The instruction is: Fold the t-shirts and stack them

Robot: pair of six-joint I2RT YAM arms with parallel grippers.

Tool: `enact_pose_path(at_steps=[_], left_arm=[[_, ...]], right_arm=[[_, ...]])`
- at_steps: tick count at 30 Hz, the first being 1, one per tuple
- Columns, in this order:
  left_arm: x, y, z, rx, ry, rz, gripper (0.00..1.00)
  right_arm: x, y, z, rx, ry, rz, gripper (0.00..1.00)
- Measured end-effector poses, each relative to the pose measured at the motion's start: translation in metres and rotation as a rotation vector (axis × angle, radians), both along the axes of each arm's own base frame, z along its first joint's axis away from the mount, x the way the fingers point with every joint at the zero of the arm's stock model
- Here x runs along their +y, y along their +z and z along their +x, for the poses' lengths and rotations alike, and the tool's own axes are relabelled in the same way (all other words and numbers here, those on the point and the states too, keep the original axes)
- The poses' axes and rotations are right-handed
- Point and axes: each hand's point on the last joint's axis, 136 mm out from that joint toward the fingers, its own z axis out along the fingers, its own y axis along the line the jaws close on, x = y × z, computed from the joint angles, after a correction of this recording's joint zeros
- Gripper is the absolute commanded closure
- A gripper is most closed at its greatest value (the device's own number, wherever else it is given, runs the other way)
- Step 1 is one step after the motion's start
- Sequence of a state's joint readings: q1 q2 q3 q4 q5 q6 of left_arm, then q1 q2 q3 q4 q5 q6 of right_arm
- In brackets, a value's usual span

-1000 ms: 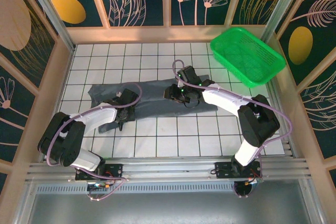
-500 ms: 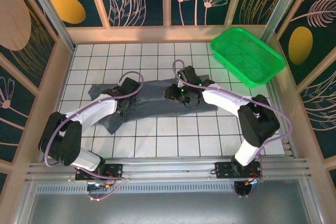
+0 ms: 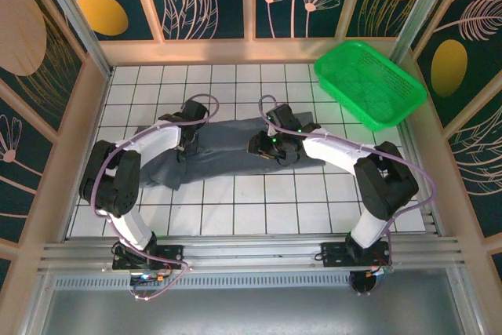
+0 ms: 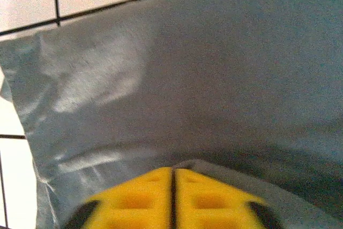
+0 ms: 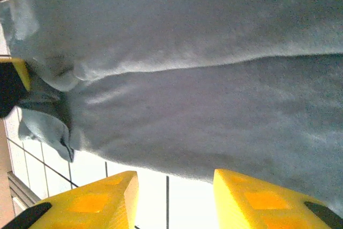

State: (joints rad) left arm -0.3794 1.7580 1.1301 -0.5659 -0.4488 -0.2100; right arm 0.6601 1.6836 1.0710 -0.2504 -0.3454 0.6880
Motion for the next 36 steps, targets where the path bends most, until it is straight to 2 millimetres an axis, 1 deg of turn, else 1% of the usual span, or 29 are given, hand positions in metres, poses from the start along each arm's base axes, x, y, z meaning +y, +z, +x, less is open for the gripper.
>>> enact_pose_path(at_steps=[1, 2, 4, 5, 7, 8, 10, 12, 14, 15, 16, 17, 19, 21, 23, 24, 27, 29, 33, 36], left_arm=[[0.0, 0.0, 0.006, -0.008, 0.004, 0.005, 0.43], [-0.001, 0.001, 0.011, -0.014, 0.007, 0.004, 0.41], [-0.003, 0.006, 0.02, -0.036, 0.019, -0.005, 0.41], [-0.004, 0.01, 0.022, -0.049, 0.03, -0.013, 0.43], [-0.007, 0.021, 0.026, -0.093, 0.072, -0.058, 0.52], [-0.009, 0.028, 0.024, -0.107, 0.091, -0.086, 0.56], [-0.018, 0.049, 0.018, -0.155, 0.13, -0.199, 0.67], [-0.03, 0.07, 0.006, -0.205, 0.154, -0.335, 0.75], [-0.044, 0.084, -0.013, -0.225, 0.166, -0.484, 0.81], [-0.053, 0.084, -0.023, -0.216, 0.174, -0.562, 0.81], [-0.06, 0.08, -0.031, -0.201, 0.178, -0.621, 0.81], [-0.068, 0.069, -0.04, -0.166, 0.193, -0.677, 0.8], [-0.076, 0.036, -0.059, -0.073, 0.239, -0.746, 0.8], [-0.079, 0.001, -0.081, 0.035, 0.303, -0.766, 0.8], [-0.077, -0.022, -0.093, 0.101, 0.358, -0.758, 0.78], [-0.077, -0.028, -0.096, 0.117, 0.376, -0.755, 0.77], [-0.073, -0.036, -0.094, 0.115, 0.409, -0.739, 0.77], [-0.065, -0.038, -0.09, 0.094, 0.432, -0.714, 0.77], [-0.04, -0.039, -0.081, 0.037, 0.489, -0.649, 0.76], [-0.024, -0.035, -0.072, -0.006, 0.513, -0.603, 0.76]], right_arm=[[-0.001, 0.0, -0.001, 0.001, 0.0, -0.001, 0.58], [-0.002, 0.0, -0.002, 0.001, 0.0, 0.0, 0.58], [-0.003, 0.004, -0.003, -0.006, -0.003, 0.006, 0.58], [-0.003, 0.006, -0.004, -0.009, -0.004, 0.008, 0.58], [-0.005, 0.009, -0.005, -0.017, -0.005, 0.012, 0.58], [-0.005, 0.01, -0.006, -0.017, -0.008, 0.014, 0.58], [-0.008, 0.01, -0.008, -0.015, -0.011, 0.013, 0.58], [-0.01, 0.007, -0.011, -0.006, -0.018, 0.01, 0.58], [-0.011, 0.004, -0.013, 0.005, -0.022, 0.006, 0.58], [-0.012, 0.003, -0.013, 0.009, -0.025, 0.004, 0.58], [-0.012, 0.002, -0.014, 0.011, -0.026, 0.004, 0.58], [-0.012, 0.002, -0.014, 0.011, -0.026, 0.005, 0.58], [-0.012, 0.003, -0.013, 0.01, -0.026, 0.006, 0.58], [-0.012, 0.003, -0.013, 0.01, -0.026, 0.005, 0.58], [-0.011, 0.003, -0.013, 0.008, -0.026, 0.006, 0.58], [-0.011, 0.003, -0.013, 0.008, -0.026, 0.007, 0.58], [-0.011, 0.003, -0.012, 0.007, -0.026, 0.008, 0.58], [-0.011, 0.003, -0.012, 0.007, -0.026, 0.008, 0.58], [-0.011, 0.002, -0.012, 0.007, -0.026, 0.008, 0.58], [-0.011, 0.002, -0.012, 0.007, -0.026, 0.008, 0.58]])
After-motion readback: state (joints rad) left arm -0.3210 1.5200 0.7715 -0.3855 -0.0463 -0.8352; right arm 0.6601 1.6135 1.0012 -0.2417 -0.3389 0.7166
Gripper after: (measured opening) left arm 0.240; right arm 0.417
